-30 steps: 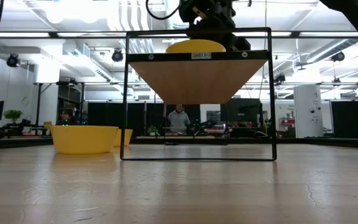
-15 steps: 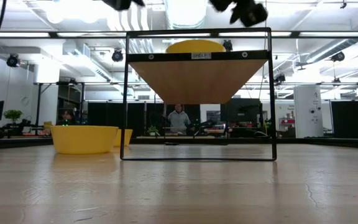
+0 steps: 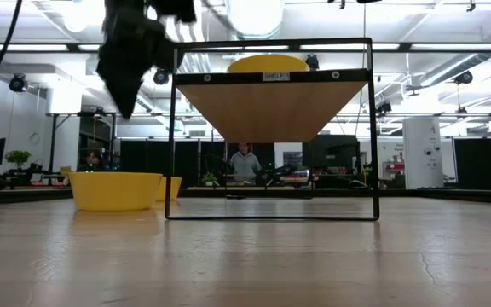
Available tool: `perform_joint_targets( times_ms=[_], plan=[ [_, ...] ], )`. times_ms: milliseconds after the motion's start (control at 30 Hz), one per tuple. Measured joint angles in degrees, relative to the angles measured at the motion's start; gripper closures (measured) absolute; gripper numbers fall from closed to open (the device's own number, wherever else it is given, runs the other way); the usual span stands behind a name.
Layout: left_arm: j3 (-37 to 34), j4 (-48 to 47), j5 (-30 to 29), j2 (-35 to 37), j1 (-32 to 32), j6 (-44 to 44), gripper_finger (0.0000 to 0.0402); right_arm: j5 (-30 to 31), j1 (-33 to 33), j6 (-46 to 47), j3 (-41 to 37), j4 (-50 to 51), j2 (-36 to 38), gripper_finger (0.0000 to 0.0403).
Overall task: Pick & Place Mini bowls
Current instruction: Stack the bottom yellow bowl on the yellow bowl on the shelf
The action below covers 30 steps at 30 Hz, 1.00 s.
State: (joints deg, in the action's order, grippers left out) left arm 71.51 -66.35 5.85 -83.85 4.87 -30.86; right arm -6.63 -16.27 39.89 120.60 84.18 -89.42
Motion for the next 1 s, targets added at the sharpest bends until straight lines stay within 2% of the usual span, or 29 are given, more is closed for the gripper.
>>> perform_joint_targets(
  times_ms=[200,333,633,833,1000],
  plan=[
    [-10.8,9.8,6.3,0.0,-0.1,-2.4,0.0301,0.8,0.0,-0.8,0.0,-2.5,0.0,0.0256],
    [-15.0,13.0,9.0,0.0,-0.1,-3.7,0.0301,0.8,0.0,-1.1,0.0,-2.5,-0.6,0.0261],
    [-17.1,15.4,10.1,0.0,-1.3,-2.8,0.0301,0.8,0.0,-1.1,0.0,-2.5,-1.6,0.0262],
    [-17.2,19.7,11.0,0.1,-4.5,3.1,0.0301,0.7,0.0,-1.1,0.0,-2.5,-1.8,0.0268],
    [-17.4,20.4,6.6,-0.2,-5.5,3.6,0.0301,0.7,0.0,-1.0,0.0,-2.6,-1.8,0.0267]
  ],
)
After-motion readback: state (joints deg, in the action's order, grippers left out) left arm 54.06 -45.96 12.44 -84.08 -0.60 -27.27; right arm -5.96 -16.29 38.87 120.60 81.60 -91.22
